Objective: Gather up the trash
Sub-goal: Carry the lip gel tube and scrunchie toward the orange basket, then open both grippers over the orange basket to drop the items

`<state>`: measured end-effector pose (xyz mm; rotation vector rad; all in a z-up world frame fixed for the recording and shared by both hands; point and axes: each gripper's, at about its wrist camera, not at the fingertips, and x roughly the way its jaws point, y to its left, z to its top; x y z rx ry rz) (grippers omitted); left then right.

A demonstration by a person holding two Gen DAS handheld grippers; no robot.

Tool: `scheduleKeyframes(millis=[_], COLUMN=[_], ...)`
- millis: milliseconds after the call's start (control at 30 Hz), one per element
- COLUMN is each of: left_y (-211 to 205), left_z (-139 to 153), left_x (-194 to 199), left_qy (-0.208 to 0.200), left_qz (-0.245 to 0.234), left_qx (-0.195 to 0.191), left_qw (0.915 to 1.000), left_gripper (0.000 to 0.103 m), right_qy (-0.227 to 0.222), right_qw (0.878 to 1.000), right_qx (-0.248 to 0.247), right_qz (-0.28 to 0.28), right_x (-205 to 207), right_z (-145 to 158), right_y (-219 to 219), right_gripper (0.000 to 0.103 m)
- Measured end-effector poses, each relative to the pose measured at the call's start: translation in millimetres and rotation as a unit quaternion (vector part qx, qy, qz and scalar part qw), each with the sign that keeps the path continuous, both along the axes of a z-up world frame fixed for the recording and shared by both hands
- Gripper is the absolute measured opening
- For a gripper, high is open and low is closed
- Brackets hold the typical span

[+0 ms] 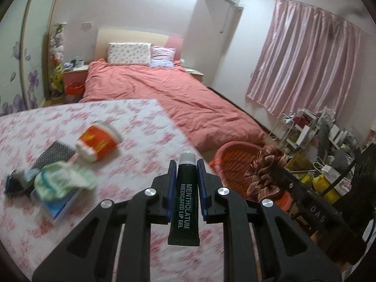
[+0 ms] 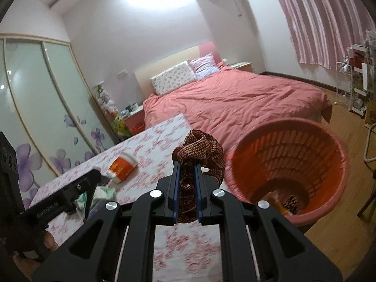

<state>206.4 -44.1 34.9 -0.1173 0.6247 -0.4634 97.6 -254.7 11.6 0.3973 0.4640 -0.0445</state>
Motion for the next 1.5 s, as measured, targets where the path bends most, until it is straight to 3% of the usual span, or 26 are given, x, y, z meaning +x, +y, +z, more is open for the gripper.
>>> scheduleKeyframes(millis=[400,733,833,933,1000,1233,1500], left_y=[-93,-171,-187,-197,-198,-171,-103], left_z=[4,-30,-44,-59,-68,-83,-72], left_x=[18,45,55,63,69,74,61], left_qy=[-0.002,0.038,0.053,0.067,0.074,0.090,0.073], left_qz=[-0.088,-0.147,-0.154,-0.152,-0.142,-0.105,-0.040], left_qx=[-0.014,-0.009,-0.002,0.007,0.014,0.039,0.074], left_qw=[0.9960,0.9883,0.9866,0.9861,0.9871,0.9896,0.9938], left_gripper=[0.018,0.018,0.018,0.032,0.042,0.050,0.055], right_qy=[-0.004,0.003,0.011,0.020,0.030,0.052,0.056], right_qw=[0.998,0.994,0.993,0.992,0.990,0.988,0.992], right_qx=[0.013,0.037,0.053,0.065,0.073,0.071,0.040], right_qz=[-0.069,-0.099,-0.106,-0.109,-0.114,-0.129,-0.104], right_x=[1,15,20,21,22,15,15], right_z=[-9,-27,-37,-44,-51,-55,-39], right_y=[-66,-111,-126,-132,-137,-135,-102], right_gripper=[0.011,0.012,0.018,0.022,0.027,0.031,0.031])
